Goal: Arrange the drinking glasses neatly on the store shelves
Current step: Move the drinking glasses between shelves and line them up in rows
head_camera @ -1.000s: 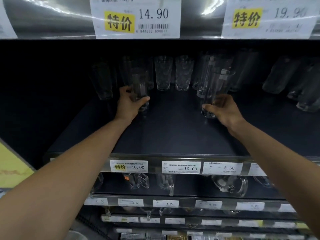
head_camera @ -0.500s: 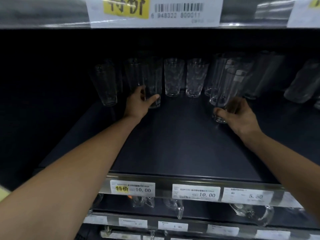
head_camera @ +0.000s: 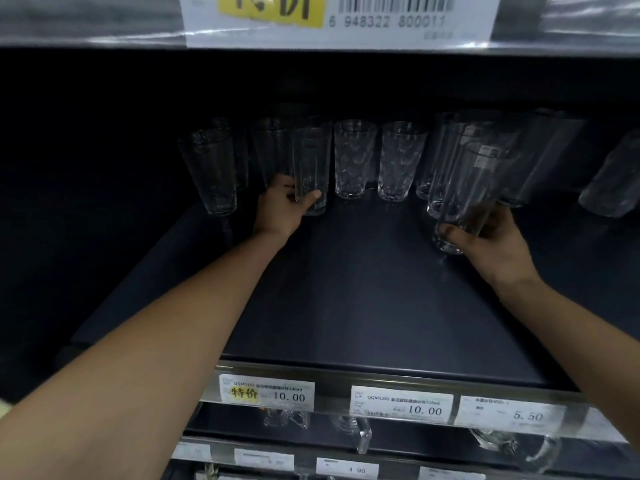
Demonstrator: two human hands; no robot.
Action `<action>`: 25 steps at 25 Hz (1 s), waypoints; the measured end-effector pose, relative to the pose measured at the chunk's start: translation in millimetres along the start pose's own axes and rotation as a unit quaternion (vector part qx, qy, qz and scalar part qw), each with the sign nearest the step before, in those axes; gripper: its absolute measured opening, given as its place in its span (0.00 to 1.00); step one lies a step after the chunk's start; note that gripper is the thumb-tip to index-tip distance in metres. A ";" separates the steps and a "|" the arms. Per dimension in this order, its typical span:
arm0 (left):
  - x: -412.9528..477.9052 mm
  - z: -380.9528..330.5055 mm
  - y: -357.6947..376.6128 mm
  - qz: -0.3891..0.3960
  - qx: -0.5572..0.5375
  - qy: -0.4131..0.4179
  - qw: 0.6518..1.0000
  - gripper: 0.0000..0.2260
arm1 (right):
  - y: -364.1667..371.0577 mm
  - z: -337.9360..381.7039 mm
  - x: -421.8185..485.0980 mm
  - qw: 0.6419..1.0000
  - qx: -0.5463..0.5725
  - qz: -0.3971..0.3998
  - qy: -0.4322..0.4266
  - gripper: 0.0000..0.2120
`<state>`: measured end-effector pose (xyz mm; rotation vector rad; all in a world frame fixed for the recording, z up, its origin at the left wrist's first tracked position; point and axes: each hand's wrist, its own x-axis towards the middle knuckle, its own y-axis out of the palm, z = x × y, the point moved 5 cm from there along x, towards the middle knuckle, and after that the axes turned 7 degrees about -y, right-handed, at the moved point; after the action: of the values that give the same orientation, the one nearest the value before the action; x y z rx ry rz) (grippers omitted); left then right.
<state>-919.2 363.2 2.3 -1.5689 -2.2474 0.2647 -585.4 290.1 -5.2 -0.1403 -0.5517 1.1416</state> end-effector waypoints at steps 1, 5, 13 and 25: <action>0.0 0.2 0.5 0.005 0.000 0.000 1.000 0.20 | -0.2 1.2 -0.8 1.000 -0.001 0.001 -0.001 0.25; -0.4 0.2 3.1 0.031 0.016 0.000 0.999 0.21 | 1.7 3.2 -0.9 1.000 -0.014 0.011 -0.008 0.31; -3.6 -3.7 2.2 0.029 0.037 0.008 0.999 0.24 | -1.4 4.9 -2.0 1.000 -0.002 0.005 0.005 0.36; 3.2 0.6 5.0 0.018 0.063 0.010 0.998 0.19 | -0.6 2.8 -0.7 1.000 -0.028 0.009 -0.006 0.31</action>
<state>-916.1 368.0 0.6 -1.5413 -2.1443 0.3907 -586.4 288.7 -2.7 -0.1873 -0.5936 1.1451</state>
